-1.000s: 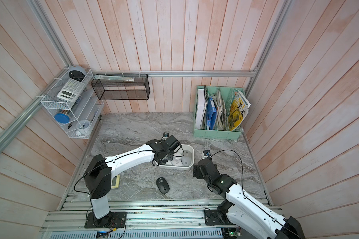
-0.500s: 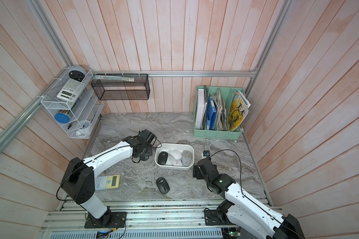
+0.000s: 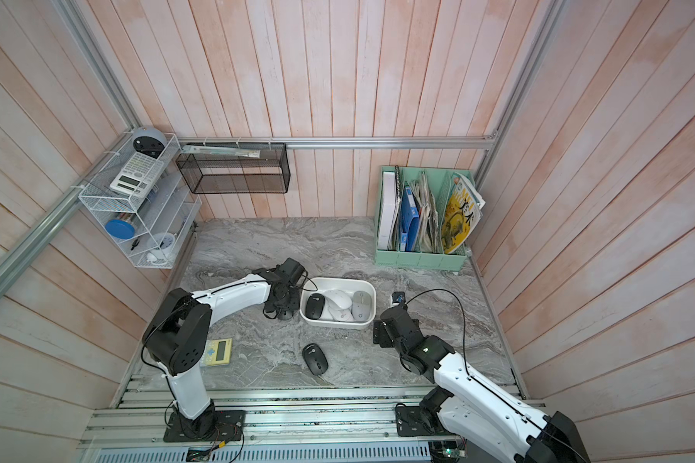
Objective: Take out the mouse from the storage box
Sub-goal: Place the mouse at the center of the board, then pick up the mouse from the storage box.
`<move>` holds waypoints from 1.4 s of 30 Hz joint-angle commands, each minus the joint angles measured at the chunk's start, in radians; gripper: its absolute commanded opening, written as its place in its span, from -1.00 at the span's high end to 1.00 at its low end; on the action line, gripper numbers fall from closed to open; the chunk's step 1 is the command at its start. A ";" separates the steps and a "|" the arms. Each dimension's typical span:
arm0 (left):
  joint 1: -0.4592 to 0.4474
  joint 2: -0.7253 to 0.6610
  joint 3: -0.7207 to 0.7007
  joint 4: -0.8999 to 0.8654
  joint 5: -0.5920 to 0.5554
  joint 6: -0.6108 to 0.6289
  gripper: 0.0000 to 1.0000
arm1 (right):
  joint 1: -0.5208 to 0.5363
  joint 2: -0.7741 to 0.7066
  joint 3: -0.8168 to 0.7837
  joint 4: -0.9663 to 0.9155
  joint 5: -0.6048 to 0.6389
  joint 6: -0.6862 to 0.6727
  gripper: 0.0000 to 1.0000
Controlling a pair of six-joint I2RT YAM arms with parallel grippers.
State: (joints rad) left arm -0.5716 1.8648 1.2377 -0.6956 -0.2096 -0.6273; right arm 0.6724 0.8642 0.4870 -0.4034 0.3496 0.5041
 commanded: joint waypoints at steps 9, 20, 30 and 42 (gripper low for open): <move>0.013 0.004 -0.015 0.044 0.013 0.000 -0.52 | -0.005 0.026 0.063 -0.056 0.032 -0.001 -0.74; 0.054 -0.347 -0.265 0.126 -0.084 -0.008 -0.75 | -0.005 0.213 0.283 -0.086 -0.040 -0.102 -0.76; 0.056 -0.897 -0.627 0.288 -0.158 0.033 -0.97 | -0.013 0.521 0.485 -0.032 -0.168 -0.180 -0.78; 0.055 -1.191 -0.737 0.310 -0.200 0.062 -0.99 | -0.019 0.900 0.803 -0.179 -0.393 -0.340 -0.76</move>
State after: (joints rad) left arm -0.5190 0.7071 0.5194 -0.3939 -0.3683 -0.5861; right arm 0.6590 1.7229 1.2324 -0.4961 0.0647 0.2379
